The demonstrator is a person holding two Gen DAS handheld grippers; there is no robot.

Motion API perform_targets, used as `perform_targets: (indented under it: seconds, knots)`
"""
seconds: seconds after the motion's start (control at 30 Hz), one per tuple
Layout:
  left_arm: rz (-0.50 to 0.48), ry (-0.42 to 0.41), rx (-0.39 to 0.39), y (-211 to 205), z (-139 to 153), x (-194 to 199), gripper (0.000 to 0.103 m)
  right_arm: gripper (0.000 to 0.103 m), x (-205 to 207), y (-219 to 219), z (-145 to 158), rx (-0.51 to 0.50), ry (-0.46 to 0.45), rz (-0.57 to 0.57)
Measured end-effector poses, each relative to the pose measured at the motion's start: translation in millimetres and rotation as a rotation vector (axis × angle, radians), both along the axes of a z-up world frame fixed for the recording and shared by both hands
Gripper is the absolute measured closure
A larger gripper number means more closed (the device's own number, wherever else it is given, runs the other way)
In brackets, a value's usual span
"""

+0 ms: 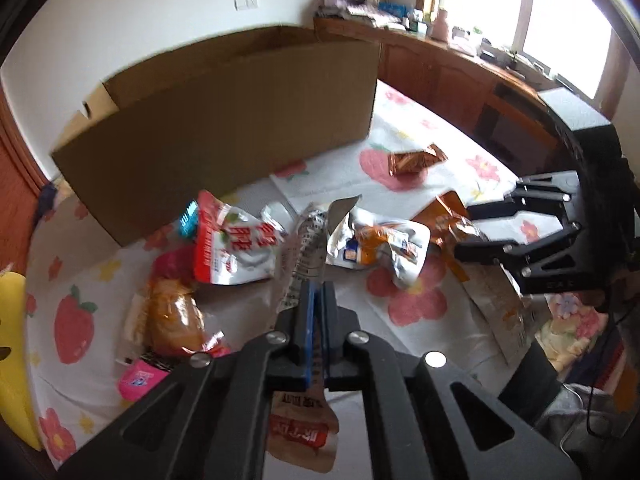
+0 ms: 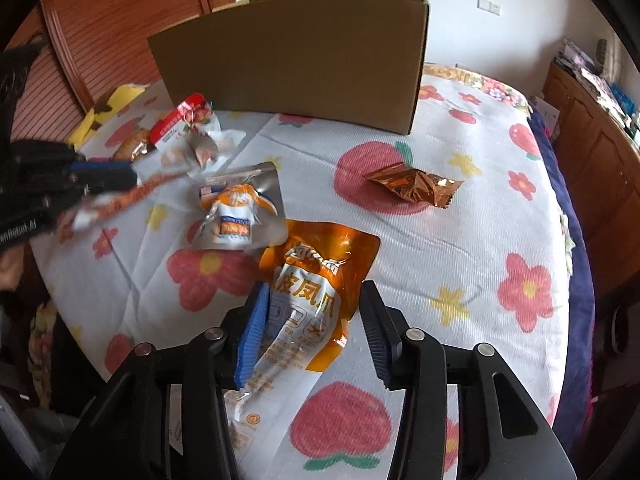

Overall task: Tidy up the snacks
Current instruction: 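Grasp a white packet with the left tool while the right tool grasps the orange chicken-feet pouch, then carry both held packets up and over the open cardboard box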

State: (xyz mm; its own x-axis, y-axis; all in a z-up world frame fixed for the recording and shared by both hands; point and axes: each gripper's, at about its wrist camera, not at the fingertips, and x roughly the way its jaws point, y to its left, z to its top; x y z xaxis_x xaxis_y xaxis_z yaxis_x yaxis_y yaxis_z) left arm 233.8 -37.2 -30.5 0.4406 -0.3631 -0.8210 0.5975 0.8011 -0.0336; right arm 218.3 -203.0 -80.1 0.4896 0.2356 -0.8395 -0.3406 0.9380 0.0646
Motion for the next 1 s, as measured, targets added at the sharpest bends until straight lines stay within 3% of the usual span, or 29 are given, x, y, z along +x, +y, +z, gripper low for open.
perform_targets:
  seconds: [0.13, 0.23, 0.57, 0.7, 0.8, 0.83, 1.0]
  knots:
    - [-0.017, 0.002, 0.042, -4, -7, -3, 0.102, 0.052, 5, 6, -2, -0.034, 0.004, 0.018]
    - [-0.020, -0.049, 0.088, -10, -6, -11, 0.103, 0.049, 8, 8, -3, -0.049, 0.015, 0.036]
    - [0.013, -0.092, 0.032, 4, 14, -20, 0.103, 0.039, 13, 13, -6, -0.062, 0.006, 0.031]
    - [0.016, -0.099, 0.012, 8, 20, -24, 0.103, 0.044, 12, 13, -6, -0.060, -0.003, 0.030]
    - [0.017, -0.104, 0.009, 9, 22, -26, 0.103, 0.056, 10, 14, -5, -0.053, -0.004, 0.039]
    - [0.018, -0.106, 0.008, 9, 23, -26, 0.103, 0.066, 8, 15, -3, -0.060, -0.014, 0.041]
    - [0.026, -0.118, -0.013, 12, 30, -29, 0.103, 0.070, 1, 9, -1, -0.054, -0.029, 0.027]
